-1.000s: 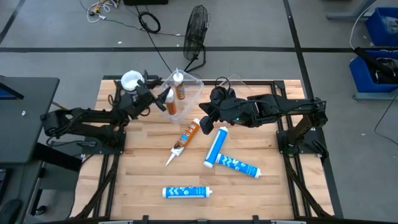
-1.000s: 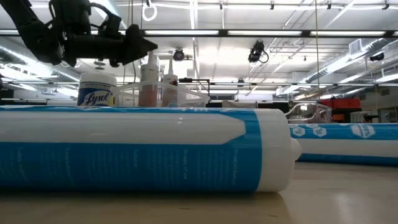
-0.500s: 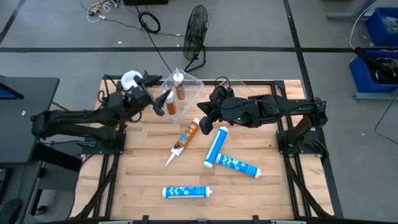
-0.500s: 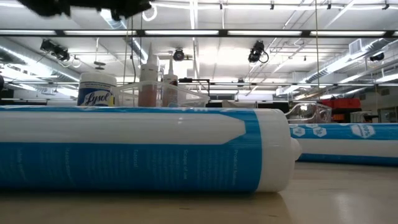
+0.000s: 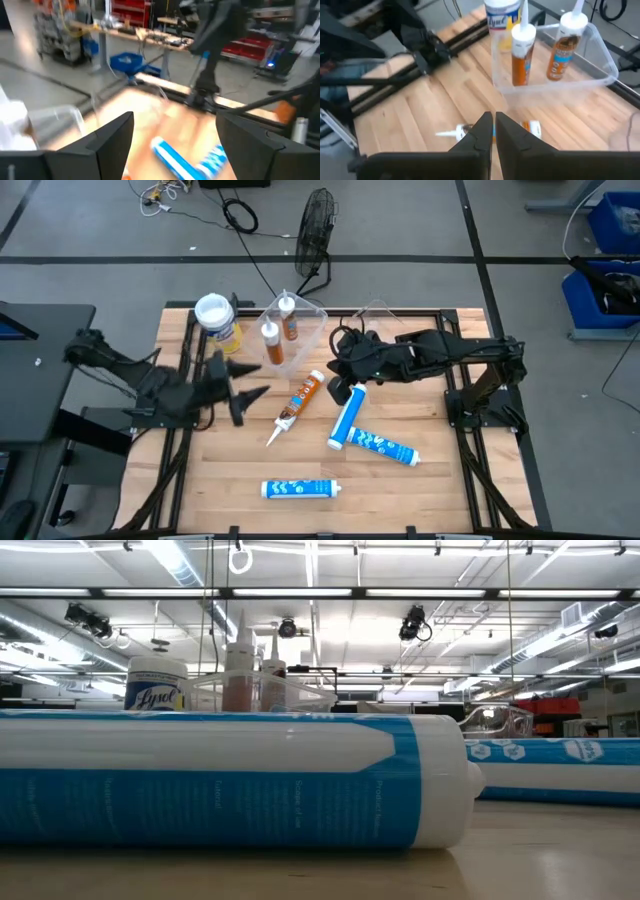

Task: Pick & place silicon tubes, Sealant and Lysol wipes
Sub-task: Put the brown sealant into the white transparent bin

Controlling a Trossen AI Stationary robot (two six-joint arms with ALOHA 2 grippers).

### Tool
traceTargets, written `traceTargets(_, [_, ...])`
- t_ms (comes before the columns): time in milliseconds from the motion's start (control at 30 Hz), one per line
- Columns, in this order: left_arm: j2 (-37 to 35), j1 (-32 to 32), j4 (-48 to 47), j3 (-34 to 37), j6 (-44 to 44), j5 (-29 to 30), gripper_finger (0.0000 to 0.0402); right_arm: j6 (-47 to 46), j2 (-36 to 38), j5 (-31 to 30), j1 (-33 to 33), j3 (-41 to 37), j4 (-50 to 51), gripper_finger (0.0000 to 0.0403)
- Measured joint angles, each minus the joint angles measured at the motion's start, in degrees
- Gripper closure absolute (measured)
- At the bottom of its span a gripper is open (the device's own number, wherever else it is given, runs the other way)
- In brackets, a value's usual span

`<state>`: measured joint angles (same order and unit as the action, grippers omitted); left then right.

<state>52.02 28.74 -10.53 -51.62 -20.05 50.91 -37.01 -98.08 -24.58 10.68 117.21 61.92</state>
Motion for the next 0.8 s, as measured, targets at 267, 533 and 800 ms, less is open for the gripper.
traceTargets(267, [5.2, 13.6, -12.0, 0.0, -28.3, 7.9, 0.0137, 4.6, -0.6, 2.6, 0.2, 0.1, -1.1, 0.0378])
traceTargets(533, [12.7, 19.8, -14.1, 0.0, -35.1, 4.8, 0.0161, 8.7, -7.6, 4.5, 0.2, 0.0, -7.0, 0.0378])
traceTargets(800, [13.2, 25.3, -24.5, 0.0, -43.2, -0.1, 0.0191, 9.2, -16.8, 18.8, -0.2, 0.0, -10.3, 0.0378])
